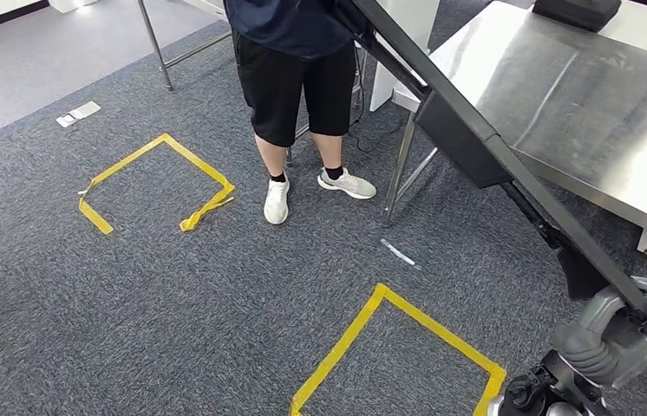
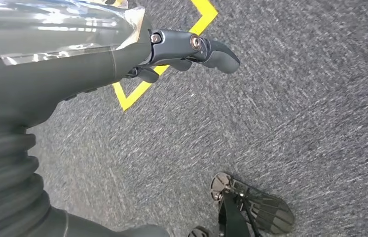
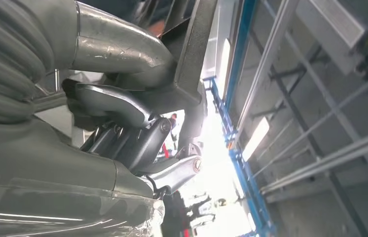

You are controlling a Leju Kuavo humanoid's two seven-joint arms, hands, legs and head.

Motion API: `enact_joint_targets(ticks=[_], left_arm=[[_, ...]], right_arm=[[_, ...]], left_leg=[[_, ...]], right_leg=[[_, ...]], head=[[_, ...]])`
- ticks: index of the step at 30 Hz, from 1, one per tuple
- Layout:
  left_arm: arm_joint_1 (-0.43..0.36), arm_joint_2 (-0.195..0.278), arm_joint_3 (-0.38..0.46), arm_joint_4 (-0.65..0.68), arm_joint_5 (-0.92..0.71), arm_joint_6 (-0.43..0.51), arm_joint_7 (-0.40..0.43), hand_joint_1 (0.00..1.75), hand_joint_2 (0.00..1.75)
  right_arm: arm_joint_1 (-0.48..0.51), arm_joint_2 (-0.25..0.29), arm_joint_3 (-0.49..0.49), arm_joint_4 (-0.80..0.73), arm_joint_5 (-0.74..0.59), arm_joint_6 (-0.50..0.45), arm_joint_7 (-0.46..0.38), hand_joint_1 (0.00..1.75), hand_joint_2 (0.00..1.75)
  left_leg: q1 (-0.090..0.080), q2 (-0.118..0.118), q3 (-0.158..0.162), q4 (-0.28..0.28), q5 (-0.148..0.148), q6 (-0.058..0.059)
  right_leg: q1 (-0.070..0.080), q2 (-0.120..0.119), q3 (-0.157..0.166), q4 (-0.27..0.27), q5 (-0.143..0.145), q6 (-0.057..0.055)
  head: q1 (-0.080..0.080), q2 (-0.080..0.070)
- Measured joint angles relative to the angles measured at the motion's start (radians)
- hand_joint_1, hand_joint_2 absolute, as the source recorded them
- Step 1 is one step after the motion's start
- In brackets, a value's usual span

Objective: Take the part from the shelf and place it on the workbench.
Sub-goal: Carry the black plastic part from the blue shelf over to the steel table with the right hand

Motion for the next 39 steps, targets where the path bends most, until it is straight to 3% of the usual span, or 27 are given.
enact_joint_targets(ticks=[2, 4, 5, 7, 9, 10, 12, 13, 14, 15, 16, 18, 19, 21, 22, 24, 25, 27, 29, 30, 31, 33, 34, 36, 38, 39], left_arm=[[-0.001, 0.0, 0.006, 0.0, 0.001, 0.0, 0.0, 0.0, 1.75], [-0.003, 0.0, 0.012, 0.0, 0.0, -0.001, -0.001, 0.0, 1.75], [-0.003, 0.0, 0.014, 0.0, 0.0, -0.001, -0.002, 0.0, 1.75], [-0.004, 0.001, 0.016, 0.0, -0.003, -0.001, -0.005, 0.0, 1.75], [-0.005, 0.002, 0.016, 0.0, -0.008, -0.003, -0.006, 0.0, 1.75], [-0.006, 0.003, 0.016, 0.0, -0.01, -0.005, -0.006, 0.0, 1.75], [-0.004, 0.004, 0.017, 0.0, -0.011, -0.01, -0.006, 0.0, 1.75], [-0.003, 0.004, 0.017, 0.0, -0.012, -0.012, -0.005, 0.0, 1.75], [-0.003, 0.004, 0.017, 0.0, -0.012, -0.014, -0.003, 0.0, 1.75], [-0.002, 0.004, 0.017, 0.0, -0.012, -0.015, 0.0, 0.0, 1.75], [-0.002, 0.004, 0.017, 0.0, -0.012, -0.015, 0.002, 0.0, 1.75], [-0.003, 0.004, 0.017, 0.0, -0.012, -0.016, 0.006, 0.0, 1.75], [-0.004, 0.004, 0.017, 0.0, -0.012, -0.016, 0.007, 0.0, 1.75], [-0.004, 0.004, 0.017, 0.001, -0.012, -0.017, 0.009, 0.0, 1.75], [-0.004, 0.004, 0.017, 0.001, -0.013, -0.016, 0.01, 0.0, 1.75], [-0.005, 0.004, 0.017, 0.001, -0.013, -0.016, 0.01, 0.0, 1.75], [-0.006, 0.004, 0.017, 0.001, -0.013, -0.016, 0.01, 0.0, 1.75], [-0.005, 0.005, 0.017, 0.001, -0.013, -0.016, 0.01, 0.0, 1.75], [-0.005, 0.006, 0.017, 0.001, -0.013, -0.016, 0.011, 0.0, 1.75], [-0.005, 0.006, 0.017, 0.001, -0.013, -0.016, 0.011, 0.0, 1.75], [-0.005, 0.005, 0.017, 0.001, -0.013, -0.016, 0.012, 0.0, 1.75], [-0.006, 0.005, 0.017, 0.001, -0.013, -0.015, 0.015, 0.0, 1.75], [-0.006, 0.005, 0.018, 0.001, -0.014, -0.014, 0.018, 0.0, 1.75], [-0.007, 0.005, 0.019, 0.001, -0.016, -0.012, 0.024, 0.0, 1.75], [-0.007, 0.005, 0.02, 0.001, -0.02, -0.012, 0.029, 0.0, 1.75], [-0.008, 0.005, 0.021, 0.001, -0.022, -0.012, 0.031, 0.0, 1.75]], right_arm=[[-0.001, -0.004, 0.005, 0.005, -0.003, -0.004, 0.0, 1.75, 1.75], [-0.002, -0.006, 0.009, 0.007, -0.004, -0.005, 0.0, 1.75, 1.75], [-0.001, -0.006, 0.011, 0.007, -0.004, -0.005, 0.0, 1.75, 1.75], [0.0, -0.008, 0.012, 0.008, -0.005, -0.007, 0.0, 1.75, 1.75], [0.0, -0.009, 0.012, 0.009, -0.006, -0.012, -0.002, 1.75, 1.75], [0.001, -0.009, 0.013, 0.009, -0.006, -0.014, -0.002, 1.75, 1.75], [0.002, -0.01, 0.016, 0.009, -0.006, -0.017, -0.002, 1.75, 1.75], [0.004, -0.01, 0.017, 0.009, -0.006, -0.017, -0.002, 1.75, 1.75], [0.005, -0.011, 0.017, 0.009, -0.006, -0.018, -0.002, 1.75, 1.75], [0.006, -0.011, 0.018, 0.009, -0.006, -0.02, -0.002, 1.75, 1.75], [0.007, -0.011, 0.018, 0.009, -0.006, -0.021, -0.002, 1.75, 1.75], [0.006, -0.011, 0.019, 0.009, -0.006, -0.023, -0.002, 1.75, 1.75], [0.005, -0.011, 0.02, 0.009, -0.006, -0.023, -0.002, 1.75, 1.75], [0.005, -0.012, 0.023, 0.009, -0.006, -0.023, -0.002, 1.75, 1.75], [0.005, -0.012, 0.024, 0.009, -0.007, -0.023, -0.002, 1.75, 1.75], [0.005, -0.014, 0.025, 0.008, -0.007, -0.023, -0.002, 1.75, 1.75], [0.005, -0.015, 0.026, 0.008, -0.006, -0.023, -0.002, 1.75, 1.75], [0.004, -0.017, 0.027, 0.009, -0.006, -0.023, -0.002, 1.75, 1.75], [0.006, -0.018, 0.028, 0.009, -0.006, -0.024, -0.002, 1.75, 1.75], [0.006, -0.019, 0.028, 0.009, -0.006, -0.024, -0.002, 1.75, 1.75], [0.007, -0.02, 0.028, 0.009, -0.006, -0.025, -0.002, 1.75, 1.75], [0.005, -0.023, 0.029, 0.009, -0.005, -0.025, -0.002, 1.75, 1.75], [0.003, -0.023, 0.031, 0.009, -0.005, -0.025, -0.002, 1.75, 1.75], [0.0, -0.026, 0.034, 0.01, -0.004, -0.025, -0.002, 1.75, 1.75], [-0.002, -0.03, 0.035, 0.01, -0.004, -0.026, -0.001, 1.75, 1.75], [-0.002, -0.032, 0.035, 0.01, -0.004, -0.027, -0.001, 1.75, 1.75]], left_leg=[[-0.001, 0.014, 0.003, 0.0, -0.002, -0.002], [-0.007, 0.025, 0.004, 0.002, -0.006, -0.01], [-0.009, 0.031, 0.005, 0.002, -0.008, -0.014], [-0.009, 0.04, 0.006, 0.003, -0.011, -0.023], [-0.003, 0.02, -0.007, 0.031, -0.033, -0.035], [0.0, 0.002, -0.026, 0.072, -0.059, -0.042], [0.004, -0.025, -0.088, 0.203, -0.126, -0.049], [0.005, -0.03, -0.117, 0.263, -0.147, -0.051], [0.007, -0.031, -0.133, 0.294, -0.151, -0.052], [0.01, -0.032, -0.129, 0.285, -0.134, -0.053], [0.014, -0.036, -0.106, 0.238, -0.102, -0.054], [0.024, -0.069, -0.039, 0.101, -0.04, -0.055], [0.026, -0.087, -0.016, 0.052, -0.026, -0.055], [0.023, -0.103, -0.003, 0.02, -0.025, -0.049], [0.019, -0.093, -0.002, 0.019, -0.021, -0.041], [0.017, -0.072, 0.003, 0.011, -0.013, -0.023], [0.017, -0.061, 0.005, 0.007, -0.009, -0.016], [0.014, -0.038, 0.003, 0.005, -0.008, -0.008], [0.012, -0.015, 0.001, 0.005, -0.009, -0.007], [0.011, -0.005, 0.001, 0.006, -0.009, -0.008], [0.011, 0.004, 0.002, 0.006, -0.01, -0.008], [0.008, 0.018, 0.005, 0.007, -0.013, -0.014], [0.005, 0.025, 0.007, 0.008, -0.016, -0.018], [-0.001, 0.036, 0.009, 0.009, -0.02, -0.027], [0.003, 0.041, 0.01, 0.009, -0.023, -0.038], [0.006, 0.031, 0.006, 0.019, -0.032, -0.044]], right_leg=[[0.001, -0.026, 0.074, -0.144, 0.051, 0.01], [0.006, -0.05, 0.134, -0.258, 0.084, 0.005], [0.009, -0.054, 0.143, -0.276, 0.089, -0.001], [0.009, -0.037, 0.14, -0.277, 0.093, -0.012], [0.001, -0.022, 0.14, -0.28, 0.098, -0.023], [-0.003, -0.015, 0.141, -0.281, 0.101, -0.03], [-0.002, -0.001, 0.138, -0.281, 0.102, -0.038], [-0.001, 0.007, 0.137, -0.281, 0.103, -0.04], [-0.001, 0.016, 0.136, -0.28, 0.103, -0.041], [-0.001, 0.025, 0.137, -0.28, 0.104, -0.041], [-0.002, 0.035, 0.138, -0.279, 0.104, -0.04], [0.0, 0.053, 0.137, -0.274, 0.104, -0.036], [0.002, 0.062, 0.133, -0.271, 0.105, -0.031], [0.003, 0.079, 0.123, -0.27, 0.109, -0.015], [0.001, 0.088, 0.117, -0.272, 0.112, -0.007], [-0.001, 0.068, 0.101, -0.253, 0.104, 0.001], [0.0, 0.047, 0.082, -0.218, 0.086, 0.001], [0.001, 0.011, 0.023, -0.09, 0.028, -0.005], [0.0, 0.004, -0.025, 0.017, -0.008, -0.002], [-0.001, 0.002, -0.022, 0.019, -0.004, 0.004], [-0.002, -0.003, 0.0, -0.019, 0.013, 0.012], [-0.003, -0.034, 0.08, -0.163, 0.059, 0.023], [-0.002, -0.049, 0.113, -0.221, 0.075, 0.021], [0.003, -0.06, 0.137, -0.265, 0.084, 0.008], [0.001, -0.042, 0.136, -0.267, 0.087, -0.005], [-0.002, -0.034, 0.137, -0.268, 0.089, -0.011]], head=[[0.001, 0.0], [-0.001, 0.0], [-0.002, 0.0], [-0.004, 0.0], [-0.005, 0.0], [-0.006, 0.0], [-0.008, 0.0], [-0.007, 0.0], [-0.008, 0.0], [-0.008, 0.0], [-0.008, 0.0], [-0.008, 0.0], [-0.007, 0.0], [-0.006, 0.0], [-0.005, 0.0], [-0.004, 0.0], [-0.002, 0.0], [0.003, 0.0], [0.003, 0.0], [0.003, 0.0], [0.003, 0.0], [0.004, 0.0], [0.003, 0.0], [0.0, 0.0], [-0.002, 0.0], [-0.003, 0.0]])
